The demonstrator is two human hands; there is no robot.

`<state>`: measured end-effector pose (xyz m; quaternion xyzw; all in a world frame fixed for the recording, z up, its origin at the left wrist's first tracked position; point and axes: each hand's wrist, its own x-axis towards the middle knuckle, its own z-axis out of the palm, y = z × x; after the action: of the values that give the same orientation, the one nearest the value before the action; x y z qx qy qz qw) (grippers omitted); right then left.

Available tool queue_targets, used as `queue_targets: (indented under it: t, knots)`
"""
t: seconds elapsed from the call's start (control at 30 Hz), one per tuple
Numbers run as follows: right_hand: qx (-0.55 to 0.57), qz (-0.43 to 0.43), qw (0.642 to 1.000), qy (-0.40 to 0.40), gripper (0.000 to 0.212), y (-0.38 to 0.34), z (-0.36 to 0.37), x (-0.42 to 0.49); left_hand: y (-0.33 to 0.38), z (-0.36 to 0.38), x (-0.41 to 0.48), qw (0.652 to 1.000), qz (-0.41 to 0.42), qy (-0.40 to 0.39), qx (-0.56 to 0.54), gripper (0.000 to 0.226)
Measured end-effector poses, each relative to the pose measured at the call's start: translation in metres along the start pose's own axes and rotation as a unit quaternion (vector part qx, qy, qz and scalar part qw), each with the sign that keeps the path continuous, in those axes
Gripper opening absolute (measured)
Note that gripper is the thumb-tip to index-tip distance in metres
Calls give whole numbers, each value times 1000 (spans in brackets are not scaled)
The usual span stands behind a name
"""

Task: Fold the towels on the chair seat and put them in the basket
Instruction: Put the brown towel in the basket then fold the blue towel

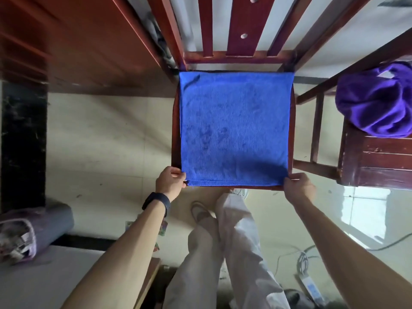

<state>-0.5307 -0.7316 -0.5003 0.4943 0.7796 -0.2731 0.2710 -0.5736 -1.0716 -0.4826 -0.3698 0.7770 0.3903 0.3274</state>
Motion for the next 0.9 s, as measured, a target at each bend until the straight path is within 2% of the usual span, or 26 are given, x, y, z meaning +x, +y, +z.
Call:
queue_targets:
  t: [0.13,0.2,0.27,0.37,0.47,0.57,0.7,0.77,0.9]
  knots:
    - [32,9,999,9,31,0,-12,-3,16,-6,-15,982,-100,-58,-151,7]
    - [52,8,999,12,29,0,-19,-6,21,-8,-22,967,-138,-105,-186,7]
    - [55,7,998,-11,28,4,-21,-6,22,-5,-24,970,-136,-132,-155,9]
    - [36,3,998,-54,29,9,-18,-3,14,2,-17,980,-114,-157,-41,11]
    - [4,-11,998,-55,28,8,-10,-1,-1,2,-4,990,-24,-91,105,9]
    - [-16,-23,999,-35,28,5,-1,-1,-9,0,3,985,13,-28,168,17]
    - [-25,-30,999,-9,26,2,7,-2,-9,8,3,985,19,6,174,13]
    - [0,-4,1000,-7,29,2,10,-2,-12,15,3,987,16,38,153,8]
    - [10,40,999,-28,34,0,7,0,-18,23,1,990,-17,72,124,21]
